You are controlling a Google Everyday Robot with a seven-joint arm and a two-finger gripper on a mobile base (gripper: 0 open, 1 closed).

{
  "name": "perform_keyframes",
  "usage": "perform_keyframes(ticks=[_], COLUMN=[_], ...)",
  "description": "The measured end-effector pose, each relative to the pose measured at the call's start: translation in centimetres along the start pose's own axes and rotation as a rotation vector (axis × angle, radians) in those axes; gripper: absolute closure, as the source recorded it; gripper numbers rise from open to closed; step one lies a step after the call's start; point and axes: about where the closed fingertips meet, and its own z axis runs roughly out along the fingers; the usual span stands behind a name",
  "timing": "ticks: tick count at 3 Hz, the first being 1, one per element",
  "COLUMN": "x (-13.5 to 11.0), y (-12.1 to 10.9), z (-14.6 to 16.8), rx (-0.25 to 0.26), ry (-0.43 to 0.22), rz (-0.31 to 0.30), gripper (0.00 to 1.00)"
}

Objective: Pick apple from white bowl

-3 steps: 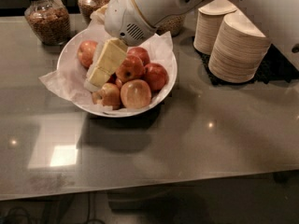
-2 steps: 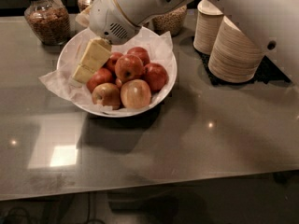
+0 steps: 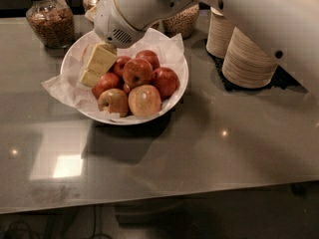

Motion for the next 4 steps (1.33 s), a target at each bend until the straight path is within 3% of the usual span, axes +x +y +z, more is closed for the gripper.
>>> perform_keyframes(ticks=[2,4], x=[2.6,4.1], y=[-2.7,-4.4], z=[1.6,2.8], rx=[0.101,0.158], ry=[-0.008,-0.030], rz=[0.046,0.110], gripper=[0.20,0.24])
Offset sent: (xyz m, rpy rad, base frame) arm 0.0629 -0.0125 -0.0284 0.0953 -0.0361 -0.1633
